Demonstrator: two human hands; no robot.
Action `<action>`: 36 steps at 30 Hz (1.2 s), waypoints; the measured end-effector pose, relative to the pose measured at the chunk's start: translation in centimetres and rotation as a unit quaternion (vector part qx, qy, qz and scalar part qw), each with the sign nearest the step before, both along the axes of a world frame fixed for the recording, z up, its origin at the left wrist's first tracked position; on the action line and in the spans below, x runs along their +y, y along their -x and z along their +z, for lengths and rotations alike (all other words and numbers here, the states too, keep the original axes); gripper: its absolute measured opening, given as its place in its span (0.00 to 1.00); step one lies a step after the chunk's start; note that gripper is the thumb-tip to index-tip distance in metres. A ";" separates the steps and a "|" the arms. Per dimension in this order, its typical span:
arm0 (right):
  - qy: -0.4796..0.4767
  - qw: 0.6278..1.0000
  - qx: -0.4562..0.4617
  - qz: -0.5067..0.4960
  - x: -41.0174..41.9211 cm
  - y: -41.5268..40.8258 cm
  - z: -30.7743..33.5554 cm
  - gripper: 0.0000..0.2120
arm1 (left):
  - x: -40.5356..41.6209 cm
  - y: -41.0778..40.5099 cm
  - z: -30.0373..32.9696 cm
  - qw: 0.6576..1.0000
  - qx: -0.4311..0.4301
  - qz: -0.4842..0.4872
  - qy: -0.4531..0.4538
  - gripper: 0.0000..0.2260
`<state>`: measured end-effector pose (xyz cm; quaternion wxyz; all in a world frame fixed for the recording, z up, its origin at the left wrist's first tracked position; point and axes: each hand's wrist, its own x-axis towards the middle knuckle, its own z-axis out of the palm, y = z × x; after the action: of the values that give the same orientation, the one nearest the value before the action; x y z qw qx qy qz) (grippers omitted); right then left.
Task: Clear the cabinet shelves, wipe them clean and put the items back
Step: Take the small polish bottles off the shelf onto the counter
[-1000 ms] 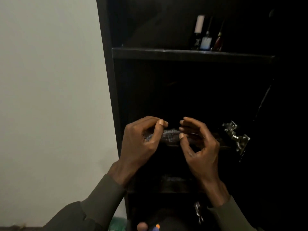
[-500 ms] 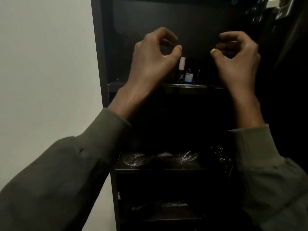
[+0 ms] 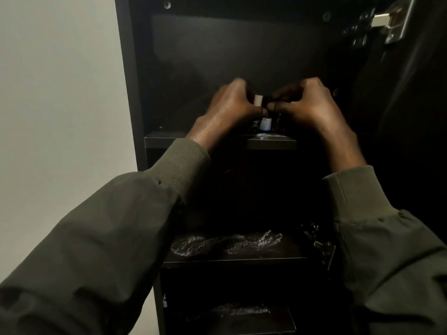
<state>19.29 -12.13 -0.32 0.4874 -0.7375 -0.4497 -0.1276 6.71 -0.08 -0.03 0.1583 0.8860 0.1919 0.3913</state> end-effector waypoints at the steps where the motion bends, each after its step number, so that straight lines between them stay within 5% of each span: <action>1: 0.000 1.000 0.000 0.007 0.0 0.1 0.0 0.11 | 0.2 -0.1 -0.1 1.000 -0.003 -0.003 0.003 0.17; 23: -0.079 0.995 -0.007 0.063 -1.1 2.0 -0.8 0.13 | -0.9 2.4 -0.7 0.990 -0.140 -0.033 0.005 0.18; 36: -0.085 0.980 -0.018 0.177 -5.6 8.0 -3.8 0.10 | -4.1 9.6 -3.9 0.974 -0.153 -0.165 0.033 0.14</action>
<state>11.31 -17.72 -4.16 0.5552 -0.5997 -0.5691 -0.0908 -2.86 -4.18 -3.89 0.2772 0.8294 0.0293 0.4842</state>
